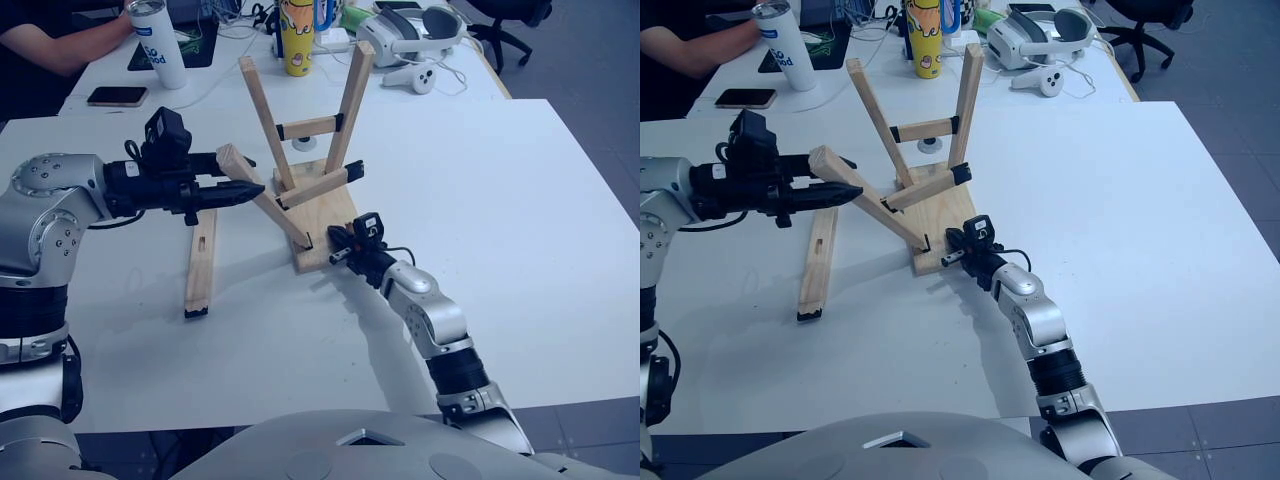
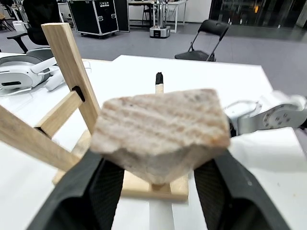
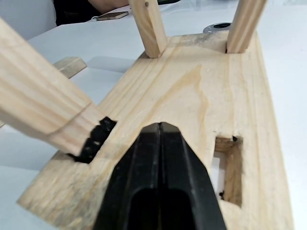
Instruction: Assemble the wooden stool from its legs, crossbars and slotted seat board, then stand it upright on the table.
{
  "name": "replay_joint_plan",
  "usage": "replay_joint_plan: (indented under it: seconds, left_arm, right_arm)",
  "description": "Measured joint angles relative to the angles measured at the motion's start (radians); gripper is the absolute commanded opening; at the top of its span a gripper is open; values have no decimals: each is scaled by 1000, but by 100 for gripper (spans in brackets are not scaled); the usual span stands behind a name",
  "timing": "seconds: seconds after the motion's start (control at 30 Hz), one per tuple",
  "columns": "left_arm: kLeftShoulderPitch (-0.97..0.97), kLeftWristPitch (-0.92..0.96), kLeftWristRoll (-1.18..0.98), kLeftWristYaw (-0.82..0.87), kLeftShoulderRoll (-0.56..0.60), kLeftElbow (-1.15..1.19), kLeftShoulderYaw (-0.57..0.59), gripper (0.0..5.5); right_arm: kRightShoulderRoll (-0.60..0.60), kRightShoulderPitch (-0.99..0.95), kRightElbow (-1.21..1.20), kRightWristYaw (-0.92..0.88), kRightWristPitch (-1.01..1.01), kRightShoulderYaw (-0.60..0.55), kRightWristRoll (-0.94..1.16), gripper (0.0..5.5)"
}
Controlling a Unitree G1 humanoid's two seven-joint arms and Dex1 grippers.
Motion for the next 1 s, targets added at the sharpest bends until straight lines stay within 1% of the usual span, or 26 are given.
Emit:
replay_joint_plan:
  seconds: [0.1, 0.2, 0.27, 0.37, 0.5, 0.6, 0.8, 1.0]
  left_arm:
    - [-9, -20, 12, 0, 0, 5, -25, 201]
    - [-62, -35, 41, -10, -3, 32, -69, 201]
    - [-108, -45, 58, -21, -12, 62, -103, 201]
    - [-128, -47, 76, -20, -43, 72, -132, 201]
    - [-125, -46, 78, 24, -117, 80, -143, 201]
    - [-94, -88, 77, 24, -133, 87, -144, 201]
    - [-40, -229, 77, 21, -163, 144, -152, 201]
    - [-35, -254, 66, 23, -213, 207, -154, 201]
  right_arm:
    - [1, 0, 4, 0, -2, 1, -16, 0]
    - [1, 0, 4, -8, -3, 1, -28, 0]
    - [3, 0, 3, -10, -3, 2, -33, 0]
    - [2, 1, 0, -9, -3, 4, -48, 0]
    - [-2, 0, 0, -6, -3, 13, -64, 0]
    - [-2, -1, 2, -1, -3, 22, -65, 0]
    - [-2, 1, 7, 14, -2, 34, -65, 0]
    - [-6, -3, 33, 38, 3, 41, -65, 0]
